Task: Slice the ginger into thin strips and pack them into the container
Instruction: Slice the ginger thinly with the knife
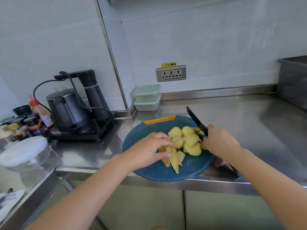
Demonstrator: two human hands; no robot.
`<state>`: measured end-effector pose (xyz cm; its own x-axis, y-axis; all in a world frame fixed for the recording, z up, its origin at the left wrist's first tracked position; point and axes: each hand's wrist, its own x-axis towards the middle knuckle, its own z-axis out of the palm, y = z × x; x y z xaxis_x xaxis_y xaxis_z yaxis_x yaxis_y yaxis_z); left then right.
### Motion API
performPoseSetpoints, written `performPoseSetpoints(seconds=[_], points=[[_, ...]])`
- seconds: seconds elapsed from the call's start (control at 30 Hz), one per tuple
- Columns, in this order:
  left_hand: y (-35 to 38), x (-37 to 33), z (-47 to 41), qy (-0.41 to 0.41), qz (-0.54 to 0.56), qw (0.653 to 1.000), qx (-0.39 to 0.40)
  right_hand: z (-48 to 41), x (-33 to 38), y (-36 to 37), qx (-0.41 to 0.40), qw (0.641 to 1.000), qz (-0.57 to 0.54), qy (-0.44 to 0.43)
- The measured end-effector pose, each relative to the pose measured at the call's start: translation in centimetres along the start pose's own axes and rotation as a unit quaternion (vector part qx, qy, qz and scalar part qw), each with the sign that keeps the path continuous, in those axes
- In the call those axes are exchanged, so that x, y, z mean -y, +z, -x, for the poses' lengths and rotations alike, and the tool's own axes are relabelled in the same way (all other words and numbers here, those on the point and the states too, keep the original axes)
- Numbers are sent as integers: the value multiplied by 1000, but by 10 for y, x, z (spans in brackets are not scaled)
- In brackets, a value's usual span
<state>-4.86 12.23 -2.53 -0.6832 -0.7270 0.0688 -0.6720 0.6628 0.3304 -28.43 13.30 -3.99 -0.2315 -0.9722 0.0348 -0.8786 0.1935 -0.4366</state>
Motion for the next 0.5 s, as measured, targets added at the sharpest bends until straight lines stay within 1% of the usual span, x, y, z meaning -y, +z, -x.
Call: performPoseSetpoints(seconds=[0.13, 0.23, 0.3, 0.4, 0.5], points=[[-6, -1, -16, -16, -46, 998, 31, -1, -1, 1, -1, 1000, 1, -3], [-11, -3, -24, -19, -46, 999, 11, 0, 0, 2, 0, 1000, 6, -5], [-14, -3, -26, -26, 1, 1000, -14, 0, 1, 2, -1, 1000, 9, -5], [-19, -3, -31, -46, 108, 992, -46, 1, 2, 3, 0, 1000, 17, -5], [-19, 5, -41, -73, 144, 981, -110, 2, 3, 4, 1, 1000, 23, -4]])
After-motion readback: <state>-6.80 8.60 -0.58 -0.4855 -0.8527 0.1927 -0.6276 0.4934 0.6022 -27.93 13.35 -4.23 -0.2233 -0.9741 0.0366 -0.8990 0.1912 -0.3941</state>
